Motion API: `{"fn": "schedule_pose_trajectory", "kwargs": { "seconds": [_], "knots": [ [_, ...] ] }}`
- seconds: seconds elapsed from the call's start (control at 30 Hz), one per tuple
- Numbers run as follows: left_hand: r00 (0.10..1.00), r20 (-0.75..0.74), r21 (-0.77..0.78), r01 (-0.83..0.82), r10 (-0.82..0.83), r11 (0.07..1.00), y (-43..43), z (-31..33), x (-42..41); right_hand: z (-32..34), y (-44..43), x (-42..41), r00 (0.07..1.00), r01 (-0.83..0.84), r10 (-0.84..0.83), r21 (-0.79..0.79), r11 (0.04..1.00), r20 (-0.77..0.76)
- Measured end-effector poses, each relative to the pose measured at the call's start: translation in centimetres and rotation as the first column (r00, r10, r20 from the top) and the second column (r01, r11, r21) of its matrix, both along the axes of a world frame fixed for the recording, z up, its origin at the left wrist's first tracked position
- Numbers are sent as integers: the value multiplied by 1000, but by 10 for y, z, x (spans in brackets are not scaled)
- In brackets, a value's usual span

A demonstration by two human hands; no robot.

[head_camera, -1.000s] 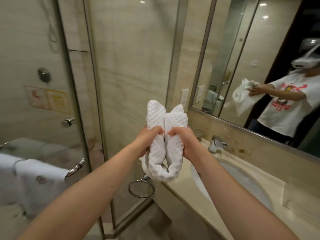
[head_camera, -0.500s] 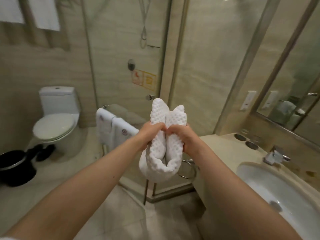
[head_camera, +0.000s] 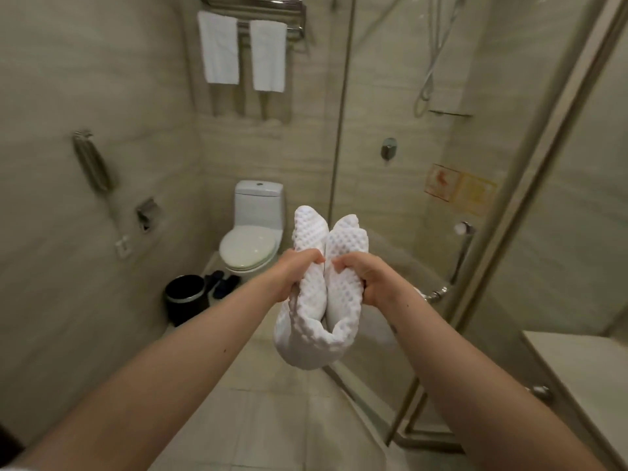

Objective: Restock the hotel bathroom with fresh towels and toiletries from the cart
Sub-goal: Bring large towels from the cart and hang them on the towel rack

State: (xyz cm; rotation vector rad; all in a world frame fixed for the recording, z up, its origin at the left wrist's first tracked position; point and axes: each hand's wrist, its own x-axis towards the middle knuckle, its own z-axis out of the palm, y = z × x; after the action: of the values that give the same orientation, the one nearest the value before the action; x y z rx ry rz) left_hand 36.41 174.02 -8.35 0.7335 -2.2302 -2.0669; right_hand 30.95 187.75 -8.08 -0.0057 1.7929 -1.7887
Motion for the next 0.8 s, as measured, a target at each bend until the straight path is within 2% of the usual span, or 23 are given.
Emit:
{"fn": "schedule_pose_trajectory", "kwargs": {
  "seconds": [0.33, 0.53, 0.8],
  "knots": [
    [992, -80, -64, -98, 93, 993, -167, 32, -45, 20, -179, -55, 999, -49, 49, -164, 985, -1],
    [982, -167, -48, -101, 92, 994, -231, 52, -92, 34, -246, -103, 999, -34, 23, -232, 972, -47],
    [957, -276, -67, -115, 92, 991, -318, 91, -210, 75, -336, -228, 988, -93, 57, -258, 962, -145]
  ]
}}
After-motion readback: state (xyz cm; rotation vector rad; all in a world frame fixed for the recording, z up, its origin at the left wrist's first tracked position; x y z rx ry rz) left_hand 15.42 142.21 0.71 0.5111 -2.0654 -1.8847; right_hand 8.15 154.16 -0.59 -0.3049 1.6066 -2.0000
